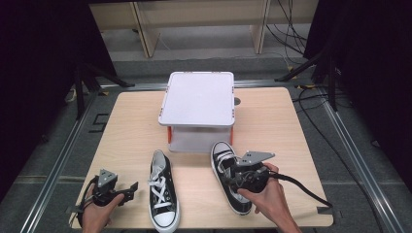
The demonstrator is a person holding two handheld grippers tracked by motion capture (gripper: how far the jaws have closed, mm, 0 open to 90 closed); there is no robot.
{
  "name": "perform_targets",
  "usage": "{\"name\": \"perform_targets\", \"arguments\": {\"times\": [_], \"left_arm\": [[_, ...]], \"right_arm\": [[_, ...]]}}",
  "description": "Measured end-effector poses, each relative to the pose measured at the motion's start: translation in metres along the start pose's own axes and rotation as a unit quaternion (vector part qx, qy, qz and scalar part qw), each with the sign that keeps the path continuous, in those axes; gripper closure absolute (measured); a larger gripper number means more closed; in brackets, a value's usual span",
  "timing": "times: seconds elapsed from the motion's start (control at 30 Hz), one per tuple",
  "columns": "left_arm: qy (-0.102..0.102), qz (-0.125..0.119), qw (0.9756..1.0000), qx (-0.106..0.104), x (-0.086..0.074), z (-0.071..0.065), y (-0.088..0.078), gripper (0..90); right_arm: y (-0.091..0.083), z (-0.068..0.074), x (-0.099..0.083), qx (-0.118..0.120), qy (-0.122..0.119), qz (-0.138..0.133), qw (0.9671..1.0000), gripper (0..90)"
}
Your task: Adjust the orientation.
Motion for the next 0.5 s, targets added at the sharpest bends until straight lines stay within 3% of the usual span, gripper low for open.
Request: {"name": "perform_targets", "arguments": {"times": [0.27,0.3,0.43,0.5], "left_arm": [[-0.001,0.0,1.0,0.0,0.0,0.0,0.0,15.5],[0.0,0.0,1.0,0.001,0.0,0.0,0.0,15.5],[0.0,0.001,1.0,0.0,0.001,0.0,0.0,15.6],[-0.001,0.0,1.0,0.0,0.001,0.0,0.0,15.5]], "right_arm": [[-0.003,-0.011,0.001,-0.044,-0.001,0.003,0.999,46.4],[-0.003,-0.014,0.0,-0.058,0.001,0.004,0.9983,46.4],[-0.001,-0.019,-0.001,-0.064,-0.001,0.011,0.9979,46.5],[0.0,-0.021,-0.003,-0.066,0.009,0.016,0.9977,46.7]]}}
Point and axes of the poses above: each handheld gripper's, and its own axes: y roughly forward along the jaws, x roughly out of its top, z roughly to its left, the point moved 2 cm from there along y, roughly forward along the jaws, and after that the axes turned 8 degrees about y, right-handed, at the moved point
